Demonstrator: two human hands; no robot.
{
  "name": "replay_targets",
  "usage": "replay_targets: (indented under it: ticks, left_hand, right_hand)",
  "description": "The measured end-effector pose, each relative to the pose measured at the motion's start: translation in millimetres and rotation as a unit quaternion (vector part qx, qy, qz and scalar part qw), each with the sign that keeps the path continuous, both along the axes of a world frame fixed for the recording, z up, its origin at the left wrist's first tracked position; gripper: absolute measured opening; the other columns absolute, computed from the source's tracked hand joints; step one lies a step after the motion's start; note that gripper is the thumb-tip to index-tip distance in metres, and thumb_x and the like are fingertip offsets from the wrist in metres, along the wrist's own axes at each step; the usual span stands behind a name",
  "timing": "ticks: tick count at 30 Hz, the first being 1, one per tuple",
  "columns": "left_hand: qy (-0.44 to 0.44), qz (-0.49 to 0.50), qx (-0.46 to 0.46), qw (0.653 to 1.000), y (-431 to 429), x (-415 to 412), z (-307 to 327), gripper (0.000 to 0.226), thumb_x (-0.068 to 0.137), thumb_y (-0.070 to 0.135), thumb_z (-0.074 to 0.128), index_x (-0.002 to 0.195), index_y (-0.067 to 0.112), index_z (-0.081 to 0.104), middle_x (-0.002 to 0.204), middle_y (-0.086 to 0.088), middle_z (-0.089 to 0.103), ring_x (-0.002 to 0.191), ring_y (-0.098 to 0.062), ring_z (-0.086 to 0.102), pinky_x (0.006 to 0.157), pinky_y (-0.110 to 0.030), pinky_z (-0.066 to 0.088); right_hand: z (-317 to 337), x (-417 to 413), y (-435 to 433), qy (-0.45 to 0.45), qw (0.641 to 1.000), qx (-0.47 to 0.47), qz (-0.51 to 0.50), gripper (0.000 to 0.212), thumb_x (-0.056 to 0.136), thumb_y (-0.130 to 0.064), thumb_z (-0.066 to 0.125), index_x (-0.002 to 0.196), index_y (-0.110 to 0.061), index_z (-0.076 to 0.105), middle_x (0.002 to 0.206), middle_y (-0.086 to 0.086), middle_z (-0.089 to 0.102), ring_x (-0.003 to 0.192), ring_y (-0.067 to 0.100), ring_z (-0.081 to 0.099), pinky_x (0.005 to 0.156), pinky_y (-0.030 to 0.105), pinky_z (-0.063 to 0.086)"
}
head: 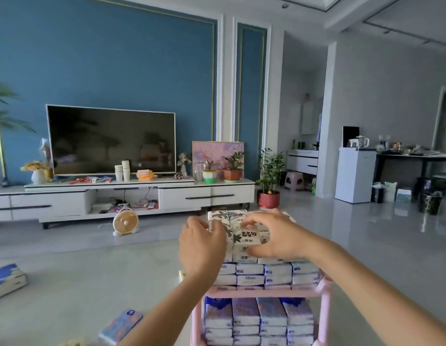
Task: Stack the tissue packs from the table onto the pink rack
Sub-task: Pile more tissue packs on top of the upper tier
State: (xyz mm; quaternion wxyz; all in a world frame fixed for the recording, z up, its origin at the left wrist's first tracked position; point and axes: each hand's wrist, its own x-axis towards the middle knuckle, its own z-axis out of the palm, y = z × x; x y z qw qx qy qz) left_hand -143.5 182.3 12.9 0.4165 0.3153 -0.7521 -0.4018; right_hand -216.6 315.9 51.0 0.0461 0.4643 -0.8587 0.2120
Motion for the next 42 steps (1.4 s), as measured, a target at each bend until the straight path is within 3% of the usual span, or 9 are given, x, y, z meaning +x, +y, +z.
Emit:
replay_targets:
  ticks: [4, 8, 12, 15, 19, 24, 29, 35, 42]
  left_hand:
    - [0.001, 0.01, -0.01, 1.0, -8, -8, -8, 0.022, 0.094, 0.032, 0.037, 0.092, 0.013, 0.049, 0.098, 0.0, 0.044, 0.094, -0.018, 0.042, 0.075, -0.029, 0.03]
    - [0.056, -0.041, -0.026, 0.997, -7, -2, -12, 0.029, 0.097, 0.036, 0.031, 0.097, 0.013, 0.049, 0.103, 0.0, 0.044, 0.097, -0.014, 0.035, 0.081, -0.026, 0.026]
    - [0.067, -0.136, -0.183, 0.971, -14, 19, -31, 0.028, 0.095, 0.039, 0.042, 0.114, 0.022, 0.051, 0.11, 0.012, 0.042, 0.107, -0.006, 0.037, 0.083, -0.015, 0.028]
    - [0.053, -0.145, -0.267, 0.951, -21, 26, -40, 0.029, 0.092, 0.031, 0.053, 0.118, 0.019, 0.054, 0.11, 0.016, 0.042, 0.106, -0.004, 0.04, 0.083, -0.012, 0.029]
    - [0.068, -0.149, -0.226, 0.96, -20, 24, -37, 0.029, 0.09, 0.027, 0.056, 0.119, 0.02, 0.054, 0.111, 0.015, 0.042, 0.107, -0.005, 0.043, 0.085, -0.014, 0.031]
    - [0.076, -0.155, -0.22, 0.96, -17, 22, -36, 0.031, 0.089, 0.024, 0.059, 0.119, 0.018, 0.053, 0.111, 0.014, 0.044, 0.107, -0.008, 0.047, 0.084, -0.019, 0.039]
    - [0.073, -0.155, -0.2, 0.965, -20, 21, -37, 0.035, 0.089, 0.023, 0.058, 0.123, 0.018, 0.049, 0.114, 0.012, 0.046, 0.106, -0.008, 0.047, 0.084, -0.022, 0.042]
    - [0.076, -0.16, -0.143, 0.974, -22, 17, -39, 0.033, 0.089, 0.021, 0.058, 0.121, 0.017, 0.05, 0.117, 0.006, 0.052, 0.105, -0.009, 0.05, 0.085, -0.022, 0.043]
    - [0.078, -0.168, -0.119, 0.976, -25, 13, -42, 0.033, 0.089, 0.023, 0.058, 0.12, 0.016, 0.05, 0.118, 0.004, 0.053, 0.104, -0.01, 0.052, 0.084, -0.027, 0.049]
  right_hand:
    - [-7, -9, 5, -0.022, 1.0, -0.004, 0.007, 0.053, 0.08, -0.043, 0.066, 0.13, -0.04, 0.045, 0.14, -0.006, 0.037, 0.132, 0.015, 0.027, 0.109, 0.035, 0.027]
    - [-9, -8, 7, 0.025, 0.999, -0.02, 0.026, 0.047, 0.087, -0.036, 0.06, 0.132, -0.035, 0.047, 0.146, -0.012, 0.034, 0.137, 0.011, 0.019, 0.114, 0.035, 0.011]
    - [-12, -7, 9, 0.051, 0.996, -0.062, 0.043, 0.043, 0.087, -0.031, 0.062, 0.129, -0.028, 0.052, 0.138, -0.011, 0.044, 0.125, 0.001, 0.029, 0.103, 0.016, 0.014]
    - [-18, -8, 8, 0.047, 0.993, -0.101, 0.035, 0.036, 0.086, -0.029, 0.063, 0.122, -0.027, 0.057, 0.129, -0.011, 0.051, 0.122, 0.002, 0.033, 0.099, 0.017, 0.021]
    - [-23, -7, 4, 0.032, 0.991, -0.13, 0.024, 0.031, 0.084, -0.029, 0.067, 0.114, -0.026, 0.061, 0.12, -0.012, 0.058, 0.12, 0.008, 0.043, 0.106, 0.033, 0.032]
    - [-25, -7, 2, 0.044, 0.987, -0.153, 0.028, 0.026, 0.081, -0.025, 0.069, 0.107, -0.024, 0.065, 0.111, -0.014, 0.06, 0.114, 0.009, 0.049, 0.104, 0.037, 0.036]
    - [-24, -4, 1, 0.039, 0.985, -0.165, 0.03, 0.024, 0.08, -0.026, 0.07, 0.103, -0.022, 0.066, 0.104, -0.015, 0.06, 0.109, 0.007, 0.051, 0.103, 0.034, 0.037]
    - [-21, -1, -1, 0.027, 0.985, -0.166, 0.025, 0.023, 0.08, -0.021, 0.071, 0.102, -0.021, 0.066, 0.107, -0.011, 0.063, 0.101, 0.002, 0.052, 0.096, 0.019, 0.036]
    - [-25, -1, -2, 0.015, 0.984, -0.177, 0.017, 0.021, 0.079, -0.02, 0.071, 0.1, -0.022, 0.065, 0.104, -0.013, 0.061, 0.103, 0.004, 0.054, 0.099, 0.027, 0.041]
